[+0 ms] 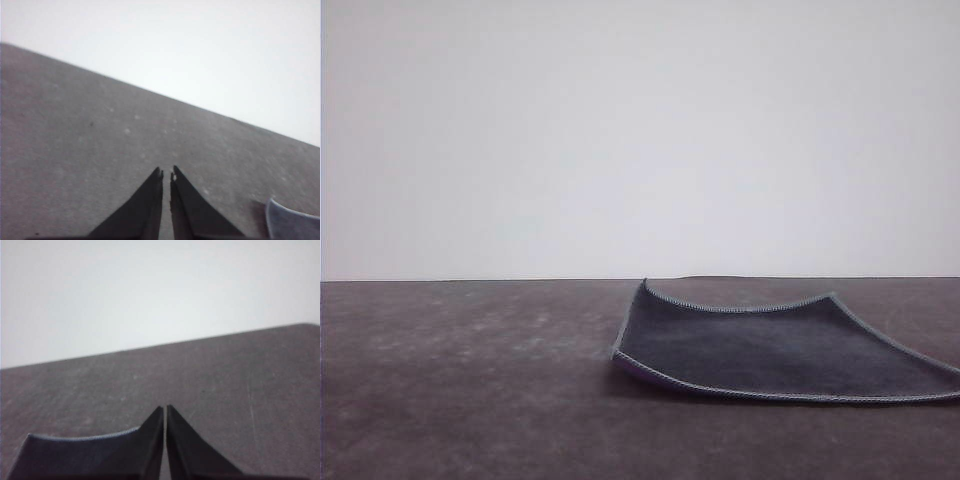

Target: Fold clothes

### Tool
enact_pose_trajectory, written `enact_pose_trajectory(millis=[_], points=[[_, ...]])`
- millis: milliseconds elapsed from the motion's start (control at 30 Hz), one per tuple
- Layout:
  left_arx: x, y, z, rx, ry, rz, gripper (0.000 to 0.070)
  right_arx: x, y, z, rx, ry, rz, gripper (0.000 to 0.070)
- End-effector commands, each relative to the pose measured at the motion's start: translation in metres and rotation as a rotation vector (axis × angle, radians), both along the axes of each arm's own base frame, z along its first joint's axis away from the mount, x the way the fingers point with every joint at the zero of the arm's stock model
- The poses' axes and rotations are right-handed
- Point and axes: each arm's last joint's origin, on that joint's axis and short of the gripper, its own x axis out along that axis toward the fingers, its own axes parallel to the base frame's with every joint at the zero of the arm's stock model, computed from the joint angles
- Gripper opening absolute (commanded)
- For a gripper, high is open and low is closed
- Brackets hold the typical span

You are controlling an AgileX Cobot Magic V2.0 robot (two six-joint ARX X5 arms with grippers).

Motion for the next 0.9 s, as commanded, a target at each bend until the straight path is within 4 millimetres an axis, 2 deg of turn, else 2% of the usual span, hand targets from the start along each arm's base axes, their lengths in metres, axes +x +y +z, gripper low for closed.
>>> enact_pose_trajectory(millis=[0,167,267,367,533,633,733,867], points=[[0.009,0.0,0.015,-0.004,0.016,-0.018,0.0029,0.01,0.0,0.018,-0.015,0.04,0.0,0.0003],[0.055,-0.004,0.046,0.012,0.135,-0.148,0.0029,0.048,-0.001,0.051,-0.115,0.225,0.022,0.0004],[0.091,-0.01,0.055,0.016,0.209,-0.233,0.0029,0.075,-0.002,0.062,-0.17,0.31,0.04,0.0004],[0.126,-0.019,0.056,0.016,0.278,-0.311,0.0029,0.102,-0.002,0.066,-0.187,0.378,0.053,0.0004],[0.18,-0.042,0.047,0.014,0.379,-0.437,0.0029,0.14,-0.003,0.053,-0.18,0.477,0.094,0.0004],[0.202,-0.06,0.039,0.03,0.42,-0.496,0.0029,0.156,-0.002,0.038,-0.158,0.533,0.137,0.0004],[0.216,-0.079,0.03,0.037,0.457,-0.553,0.0028,0.167,-0.001,0.022,-0.137,0.593,0.18,0.0004],[0.226,-0.103,0.017,0.065,0.505,-0.622,0.0028,0.18,0.001,0.002,-0.087,0.668,0.234,0.0004]])
